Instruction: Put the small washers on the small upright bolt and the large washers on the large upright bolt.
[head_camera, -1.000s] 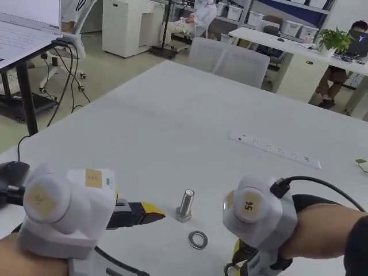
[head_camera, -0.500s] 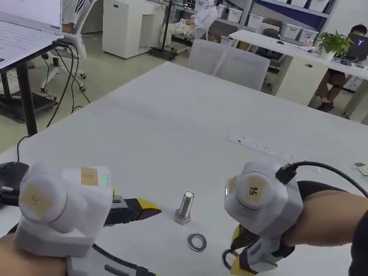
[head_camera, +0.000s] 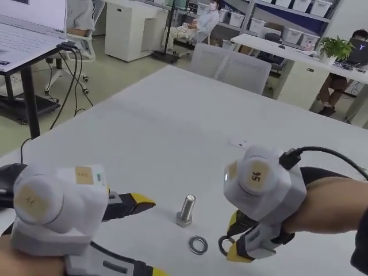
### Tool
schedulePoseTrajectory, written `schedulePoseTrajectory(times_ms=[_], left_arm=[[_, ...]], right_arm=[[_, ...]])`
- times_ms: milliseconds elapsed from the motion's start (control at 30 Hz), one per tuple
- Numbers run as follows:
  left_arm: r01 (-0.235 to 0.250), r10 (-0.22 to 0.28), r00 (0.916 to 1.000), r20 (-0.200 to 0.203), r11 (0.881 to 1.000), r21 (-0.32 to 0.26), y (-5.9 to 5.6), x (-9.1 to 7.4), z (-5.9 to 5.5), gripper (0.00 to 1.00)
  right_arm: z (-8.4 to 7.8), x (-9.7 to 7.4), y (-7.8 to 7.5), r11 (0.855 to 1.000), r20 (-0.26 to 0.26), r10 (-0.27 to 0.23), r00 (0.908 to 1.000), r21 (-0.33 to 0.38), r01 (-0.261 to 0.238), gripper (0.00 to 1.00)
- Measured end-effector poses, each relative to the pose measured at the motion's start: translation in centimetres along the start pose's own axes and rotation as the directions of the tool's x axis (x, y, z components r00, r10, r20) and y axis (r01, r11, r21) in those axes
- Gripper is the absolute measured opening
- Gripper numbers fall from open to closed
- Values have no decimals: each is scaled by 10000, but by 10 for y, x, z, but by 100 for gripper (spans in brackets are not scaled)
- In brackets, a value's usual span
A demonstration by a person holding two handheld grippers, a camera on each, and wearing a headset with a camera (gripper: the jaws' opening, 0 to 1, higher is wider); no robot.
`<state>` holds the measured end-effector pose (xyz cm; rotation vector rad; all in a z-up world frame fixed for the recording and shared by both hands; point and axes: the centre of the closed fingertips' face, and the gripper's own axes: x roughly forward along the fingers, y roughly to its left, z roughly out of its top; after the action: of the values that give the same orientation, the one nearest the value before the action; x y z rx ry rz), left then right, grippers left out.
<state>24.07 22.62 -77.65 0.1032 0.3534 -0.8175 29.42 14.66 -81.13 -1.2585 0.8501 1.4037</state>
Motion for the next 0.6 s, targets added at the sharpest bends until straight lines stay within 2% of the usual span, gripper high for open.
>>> schedulePoseTrajectory(times_ms=[300,600], left_arm=[[-573,573,9983,80,9983,-68,11,-4,1,78],[-838,840,9964,97,9964,-135,18,-5,0,78]], right_arm=[[12,-12,-13,9993,190,-294,9994,-213,298,24],[24,-23,-30,9975,358,-547,9979,-433,563,24]])
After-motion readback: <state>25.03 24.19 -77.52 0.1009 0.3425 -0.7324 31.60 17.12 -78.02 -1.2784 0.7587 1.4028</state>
